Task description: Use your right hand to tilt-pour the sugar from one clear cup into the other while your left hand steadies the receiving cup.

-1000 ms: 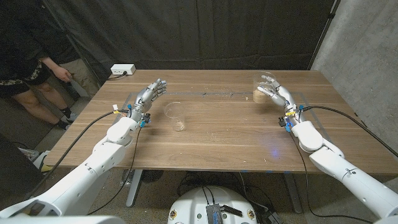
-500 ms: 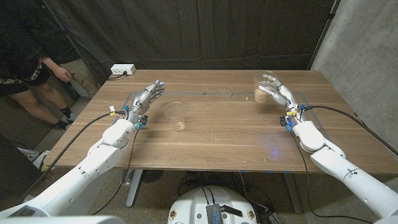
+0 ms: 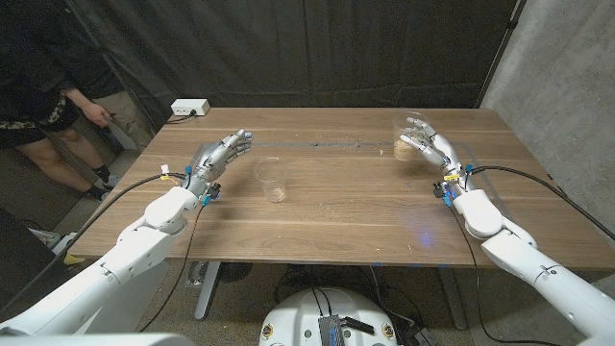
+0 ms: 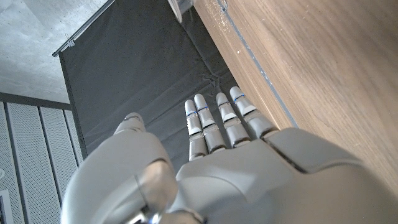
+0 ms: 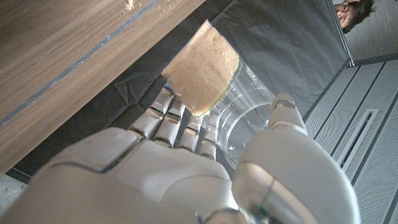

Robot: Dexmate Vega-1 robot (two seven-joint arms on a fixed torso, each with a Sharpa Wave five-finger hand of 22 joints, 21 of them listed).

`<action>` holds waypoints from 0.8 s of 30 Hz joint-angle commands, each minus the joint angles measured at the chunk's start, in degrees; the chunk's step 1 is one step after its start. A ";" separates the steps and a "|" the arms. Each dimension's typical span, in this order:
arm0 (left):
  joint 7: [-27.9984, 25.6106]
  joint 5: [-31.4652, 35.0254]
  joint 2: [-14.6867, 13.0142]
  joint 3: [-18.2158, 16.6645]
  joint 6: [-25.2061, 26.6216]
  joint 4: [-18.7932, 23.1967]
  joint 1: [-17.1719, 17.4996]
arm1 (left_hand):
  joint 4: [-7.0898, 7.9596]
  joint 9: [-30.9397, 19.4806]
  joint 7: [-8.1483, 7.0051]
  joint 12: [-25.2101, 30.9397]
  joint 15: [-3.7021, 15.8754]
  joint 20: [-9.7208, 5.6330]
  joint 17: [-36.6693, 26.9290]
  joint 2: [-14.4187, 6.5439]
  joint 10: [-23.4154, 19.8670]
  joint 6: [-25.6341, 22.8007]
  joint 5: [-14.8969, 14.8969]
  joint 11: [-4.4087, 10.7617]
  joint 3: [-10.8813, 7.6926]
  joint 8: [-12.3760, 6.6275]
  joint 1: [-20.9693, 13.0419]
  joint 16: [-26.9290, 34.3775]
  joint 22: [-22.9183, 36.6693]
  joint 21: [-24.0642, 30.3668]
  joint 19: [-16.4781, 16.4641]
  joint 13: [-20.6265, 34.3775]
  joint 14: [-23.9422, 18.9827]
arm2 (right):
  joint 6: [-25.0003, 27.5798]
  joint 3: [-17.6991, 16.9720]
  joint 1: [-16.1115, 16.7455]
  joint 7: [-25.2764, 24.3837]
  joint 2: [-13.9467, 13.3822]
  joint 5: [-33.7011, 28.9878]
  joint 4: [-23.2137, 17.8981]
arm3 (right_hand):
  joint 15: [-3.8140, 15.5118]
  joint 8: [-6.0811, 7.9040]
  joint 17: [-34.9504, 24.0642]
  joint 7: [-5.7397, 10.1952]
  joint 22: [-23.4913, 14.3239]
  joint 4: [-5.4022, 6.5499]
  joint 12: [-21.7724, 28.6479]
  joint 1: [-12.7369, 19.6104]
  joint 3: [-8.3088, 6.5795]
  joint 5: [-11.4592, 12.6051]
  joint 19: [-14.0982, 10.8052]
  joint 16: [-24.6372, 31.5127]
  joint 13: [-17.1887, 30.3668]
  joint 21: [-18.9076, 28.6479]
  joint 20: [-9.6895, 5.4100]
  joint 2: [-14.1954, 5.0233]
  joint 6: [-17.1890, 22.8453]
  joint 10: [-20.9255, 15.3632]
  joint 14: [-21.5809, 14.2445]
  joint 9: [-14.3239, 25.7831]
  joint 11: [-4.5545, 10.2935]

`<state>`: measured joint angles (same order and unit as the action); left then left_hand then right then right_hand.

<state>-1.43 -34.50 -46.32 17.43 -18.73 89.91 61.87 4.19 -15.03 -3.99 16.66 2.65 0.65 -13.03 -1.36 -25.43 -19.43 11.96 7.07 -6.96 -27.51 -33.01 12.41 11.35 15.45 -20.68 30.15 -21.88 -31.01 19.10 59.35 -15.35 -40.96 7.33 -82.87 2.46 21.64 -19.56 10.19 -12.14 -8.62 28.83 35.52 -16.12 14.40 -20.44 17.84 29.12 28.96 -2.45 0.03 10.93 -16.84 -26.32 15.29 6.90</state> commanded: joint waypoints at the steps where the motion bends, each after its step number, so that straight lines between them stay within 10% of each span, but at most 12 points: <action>1: 2.04 -0.65 -2.97 -1.09 -2.74 -0.33 2.92 | 0.12 -0.31 0.05 -0.19 4.77 0.17 -0.14 -0.09 0.22 0.44 0.39 0.25 0.27 0.32 0.34 -0.26 0.07 -0.19 -0.24 0.30 0.32 | 1.47 -0.50 1.08 -0.35 -1.28 -0.99 -1.97 | 10.59 0.35 -0.21 0.07 -0.16 0.30 0.49 0.24 -0.27 -0.14 -0.50 -0.07 0.28 0.45 -7.00 -0.36 0.64 -0.48 -0.59 0.30 0.17; 24: 8.24 -0.73 -5.96 -0.74 -6.54 -5.26 1.14 | 0.36 -0.44 0.19 -0.16 4.76 0.06 -0.26 -0.30 -0.22 0.10 1.05 0.38 0.46 0.21 0.67 0.11 0.13 -0.02 -0.85 0.43 -0.21 | 5.17 -0.49 -0.63 0.88 -2.83 -2.05 -3.77 | 10.61 0.57 -0.69 0.06 -0.24 0.38 1.06 0.44 -0.21 -0.32 -0.56 -0.30 0.76 0.64 -6.96 -0.40 1.47 -0.62 -0.90 0.30 0.09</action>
<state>3.74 -35.50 -50.43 16.15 -25.11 86.35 64.87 4.59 -15.32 -3.68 16.66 2.65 0.73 -13.20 -1.38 -25.44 -19.13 12.74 7.07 -6.57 -27.51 -32.40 12.41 11.34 15.28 -20.76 30.43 -21.88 -27.03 18.58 59.62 -14.82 -43.51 5.62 -86.37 2.76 21.69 -20.09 10.11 -12.13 -8.62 29.47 35.66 -16.12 14.18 -20.44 17.48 29.63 29.25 -2.45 0.19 11.98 -17.03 -26.62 15.29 7.08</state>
